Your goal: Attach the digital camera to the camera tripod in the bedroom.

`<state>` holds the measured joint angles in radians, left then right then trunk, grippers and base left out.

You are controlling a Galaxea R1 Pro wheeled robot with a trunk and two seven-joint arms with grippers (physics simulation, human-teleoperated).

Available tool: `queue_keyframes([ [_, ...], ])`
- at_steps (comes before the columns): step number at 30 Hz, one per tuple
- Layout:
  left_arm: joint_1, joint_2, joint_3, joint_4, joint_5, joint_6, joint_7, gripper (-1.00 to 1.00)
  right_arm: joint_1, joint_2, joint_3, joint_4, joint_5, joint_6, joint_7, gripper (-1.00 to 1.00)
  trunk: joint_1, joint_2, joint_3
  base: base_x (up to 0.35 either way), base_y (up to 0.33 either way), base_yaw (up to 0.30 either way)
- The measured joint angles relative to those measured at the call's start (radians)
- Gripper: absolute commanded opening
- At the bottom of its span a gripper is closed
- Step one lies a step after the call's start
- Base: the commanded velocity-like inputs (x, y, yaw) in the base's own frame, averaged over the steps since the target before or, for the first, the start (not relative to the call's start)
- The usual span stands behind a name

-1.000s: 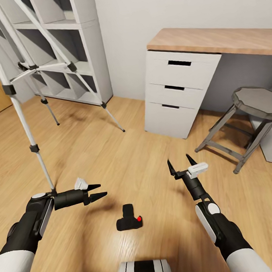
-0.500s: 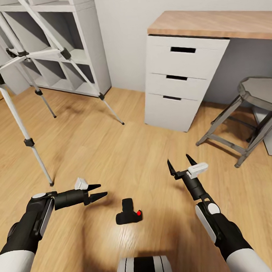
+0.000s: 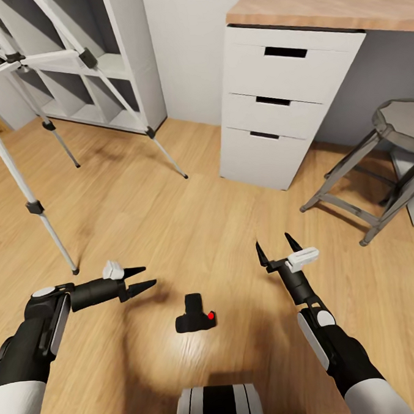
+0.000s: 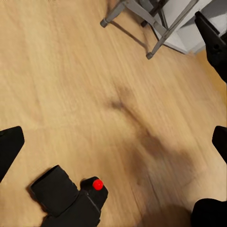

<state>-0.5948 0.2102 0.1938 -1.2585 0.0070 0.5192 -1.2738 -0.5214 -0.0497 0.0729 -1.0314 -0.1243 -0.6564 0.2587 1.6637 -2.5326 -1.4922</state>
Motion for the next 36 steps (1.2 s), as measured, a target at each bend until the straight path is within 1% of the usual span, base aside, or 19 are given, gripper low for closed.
queue_keyframes([
  [5, 0.000, -0.003, -0.002, -0.035, 0.000, 0.002, -0.011, 1.00, 0.000, 0.000, 0.000, 0.000, 0.000, -0.008, -0.001, 1.00, 0.002, -0.001, -0.019, 0.000, 0.000, 0.000],
  [7, 0.000, -0.009, -0.002, -0.044, 0.000, 0.002, -0.023, 1.00, 0.000, 0.000, 0.000, 0.000, 0.000, -0.008, -0.002, 1.00, 0.003, -0.002, -0.027, 0.000, 0.000, 0.000],
  [10, 0.000, -0.028, -0.002, -0.052, 0.000, 0.001, -0.038, 1.00, 0.000, 0.000, 0.000, 0.000, 0.000, -0.009, -0.002, 1.00, 0.005, -0.002, -0.039, 0.000, 0.000, 0.000],
  [13, 0.000, -0.034, -0.003, -0.053, 0.000, -0.001, -0.042, 1.00, 0.000, 0.000, 0.000, 0.001, 0.000, -0.009, -0.002, 1.00, 0.006, -0.003, -0.050, 0.000, 0.000, 0.000],
  [36, 0.000, -0.041, -0.005, -0.043, -0.001, -0.004, -0.043, 1.00, 0.000, 0.000, 0.000, 0.005, 0.002, -0.009, -0.002, 1.00, 0.016, -0.008, -0.139, 0.000, 0.000, 0.000],
])
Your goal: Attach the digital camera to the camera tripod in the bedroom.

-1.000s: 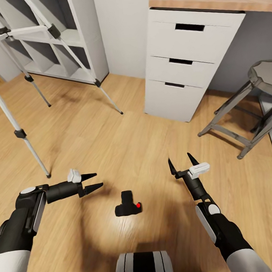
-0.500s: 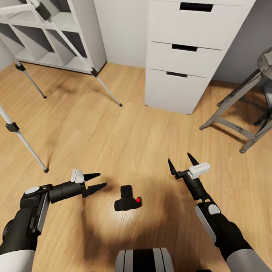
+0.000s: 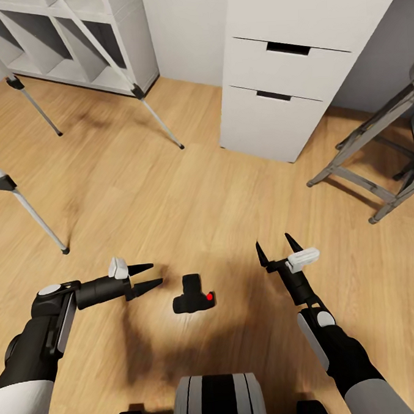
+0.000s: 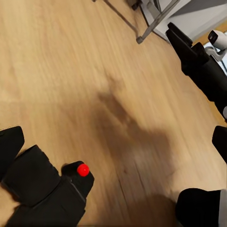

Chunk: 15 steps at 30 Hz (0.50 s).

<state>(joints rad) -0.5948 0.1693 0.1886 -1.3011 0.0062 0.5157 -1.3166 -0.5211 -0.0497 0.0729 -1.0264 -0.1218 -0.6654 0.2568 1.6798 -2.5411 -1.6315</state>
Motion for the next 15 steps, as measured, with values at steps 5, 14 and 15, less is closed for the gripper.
queue_keyframes([
  [5, 0.000, -0.007, -0.005, 0.000, -0.001, 0.000, 0.001, 1.00, 0.000, 0.000, 0.000, 0.002, 0.000, -0.001, 0.000, 1.00, 0.002, -0.001, -0.019, 0.000, 0.000, 0.000],
  [14, 0.000, -0.012, -0.007, 0.001, -0.001, 0.000, 0.002, 1.00, 0.000, 0.000, 0.000, 0.002, 0.001, -0.001, 0.001, 1.00, 0.006, -0.003, -0.054, 0.000, 0.000, 0.000],
  [15, 0.000, -0.012, -0.007, 0.001, -0.001, 0.000, 0.002, 1.00, 0.000, 0.000, 0.000, 0.003, 0.001, 0.000, 0.001, 1.00, 0.007, -0.004, -0.058, 0.000, 0.000, 0.000],
])
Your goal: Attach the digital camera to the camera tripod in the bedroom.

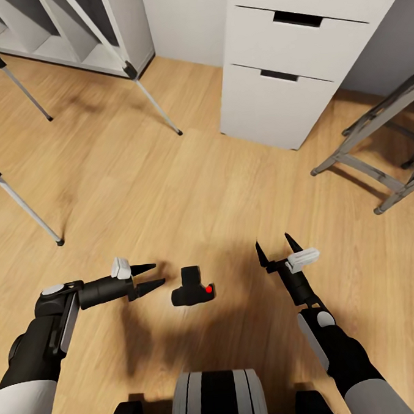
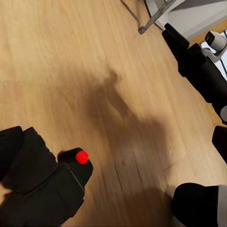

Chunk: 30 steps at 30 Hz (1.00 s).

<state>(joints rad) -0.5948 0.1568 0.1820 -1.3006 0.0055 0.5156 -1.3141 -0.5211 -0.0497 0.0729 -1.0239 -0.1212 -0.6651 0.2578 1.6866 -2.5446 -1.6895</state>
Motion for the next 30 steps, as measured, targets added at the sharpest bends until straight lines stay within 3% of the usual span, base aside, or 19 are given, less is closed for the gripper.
queue_keyframes([
  [25, 0.000, -0.009, -0.009, -0.002, 0.000, 0.000, -0.001, 1.00, 0.000, 0.000, 0.001, 0.000, 0.000, -0.003, 0.000, 1.00, 0.011, -0.006, -0.097, 0.000, 0.000, 0.000],
  [30, 0.000, -0.010, -0.026, -0.002, 0.000, 0.000, 0.000, 1.00, 0.000, 0.001, 0.025, 0.000, 0.000, -0.006, -0.005, 1.00, 0.013, -0.007, -0.116, 0.000, 0.000, 0.000],
])
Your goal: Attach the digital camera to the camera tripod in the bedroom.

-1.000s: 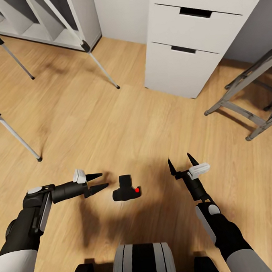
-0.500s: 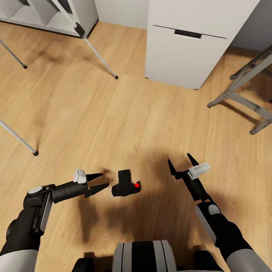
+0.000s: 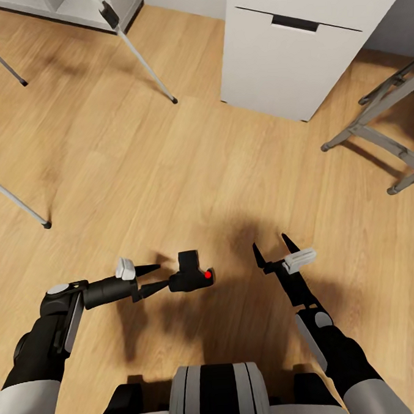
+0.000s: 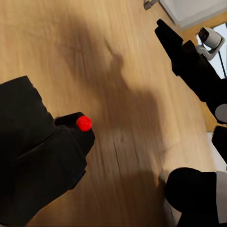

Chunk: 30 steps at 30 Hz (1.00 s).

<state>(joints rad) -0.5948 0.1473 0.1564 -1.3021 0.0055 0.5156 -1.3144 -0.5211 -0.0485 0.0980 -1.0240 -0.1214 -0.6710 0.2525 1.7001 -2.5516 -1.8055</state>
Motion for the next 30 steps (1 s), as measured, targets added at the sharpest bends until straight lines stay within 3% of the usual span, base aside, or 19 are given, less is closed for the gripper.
queue_keyframes([
  [7, 0.000, 0.000, -0.013, 0.000, 0.000, 0.000, 0.000, 1.00, -0.039, 0.031, 0.025, -0.010, 0.000, 0.002, -0.032, 1.00, 0.003, -0.002, -0.027, 0.000, 0.000, 0.000],
  [20, 0.000, 0.000, -0.014, 0.001, 0.000, 0.000, 0.000, 1.00, -0.187, 0.039, 0.027, -0.032, 0.001, 0.006, -0.063, 1.00, 0.009, -0.005, -0.027, 0.000, 0.000, 0.000],
  [30, 0.000, 0.000, -0.014, 0.001, 0.000, 0.000, 0.000, 1.00, -0.245, 0.039, 0.028, -0.046, 0.003, 0.007, -0.080, 1.00, 0.013, -0.007, -0.027, 0.000, 0.000, 0.000],
])
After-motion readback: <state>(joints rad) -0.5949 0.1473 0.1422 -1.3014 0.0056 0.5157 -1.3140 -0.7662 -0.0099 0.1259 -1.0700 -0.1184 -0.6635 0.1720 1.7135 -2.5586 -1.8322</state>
